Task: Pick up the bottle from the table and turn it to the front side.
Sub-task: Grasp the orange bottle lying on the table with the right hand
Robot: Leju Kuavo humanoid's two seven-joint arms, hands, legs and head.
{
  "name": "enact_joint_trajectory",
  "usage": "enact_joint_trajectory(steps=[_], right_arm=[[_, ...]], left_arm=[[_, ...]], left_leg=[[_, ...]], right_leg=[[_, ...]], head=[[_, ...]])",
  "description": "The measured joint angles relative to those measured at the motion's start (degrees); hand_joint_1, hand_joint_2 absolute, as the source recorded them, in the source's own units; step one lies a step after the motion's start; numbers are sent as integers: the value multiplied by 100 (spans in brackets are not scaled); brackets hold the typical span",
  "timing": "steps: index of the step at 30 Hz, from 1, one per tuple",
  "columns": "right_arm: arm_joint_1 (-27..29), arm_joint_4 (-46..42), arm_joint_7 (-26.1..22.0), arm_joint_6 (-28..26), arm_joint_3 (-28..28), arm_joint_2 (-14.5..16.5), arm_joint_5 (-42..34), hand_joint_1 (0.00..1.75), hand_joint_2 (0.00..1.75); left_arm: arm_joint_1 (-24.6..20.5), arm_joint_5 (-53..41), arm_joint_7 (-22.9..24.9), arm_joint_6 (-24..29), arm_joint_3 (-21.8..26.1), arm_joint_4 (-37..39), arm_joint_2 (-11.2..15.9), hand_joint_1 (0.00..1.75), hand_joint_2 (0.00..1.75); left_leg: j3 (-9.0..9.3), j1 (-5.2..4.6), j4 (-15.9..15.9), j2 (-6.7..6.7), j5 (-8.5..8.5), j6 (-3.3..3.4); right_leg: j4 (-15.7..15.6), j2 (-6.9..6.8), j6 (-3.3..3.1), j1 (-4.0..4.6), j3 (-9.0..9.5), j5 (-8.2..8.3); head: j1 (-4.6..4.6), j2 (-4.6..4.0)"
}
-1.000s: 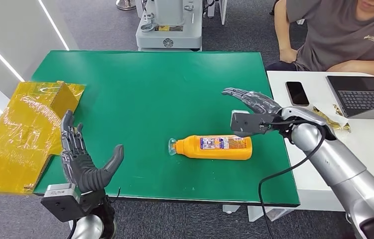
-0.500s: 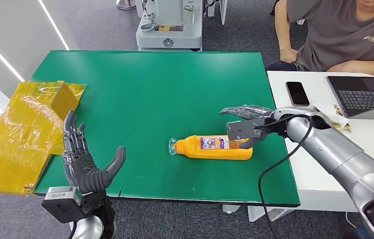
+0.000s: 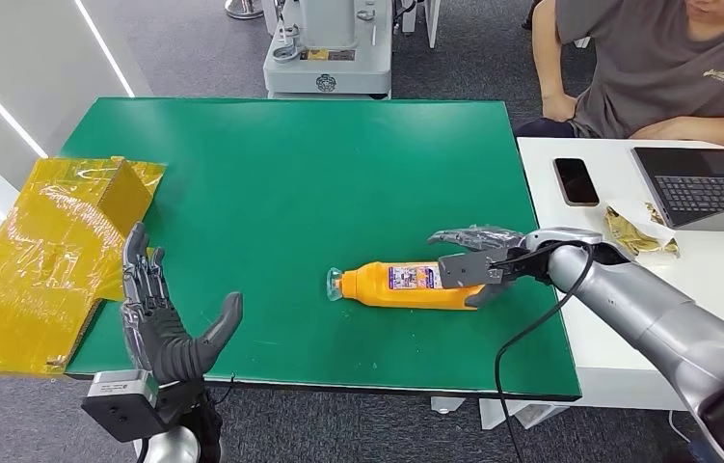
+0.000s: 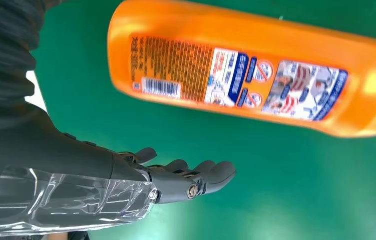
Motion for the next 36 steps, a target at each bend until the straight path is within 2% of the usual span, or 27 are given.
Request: enact_joint_trajectory(steps=[14,36], right_arm=[[468,16,16,-310,92,-1,66,0,175],[642,63,27,-411,84,10,151,0,175]], left_arm=[[23,2,-10,-15,0,-42,40,0,175],[24,-50,64,-27,-2,-44,39,0,175]], left_leg=[[1,0,-1,1,-1,0],[0,0,-1,1,-1,-1]], right_leg=[[0,1,0,0,0,-1],[0,1,1,0,0,-2]], head=[[-1,0],[0,0]])
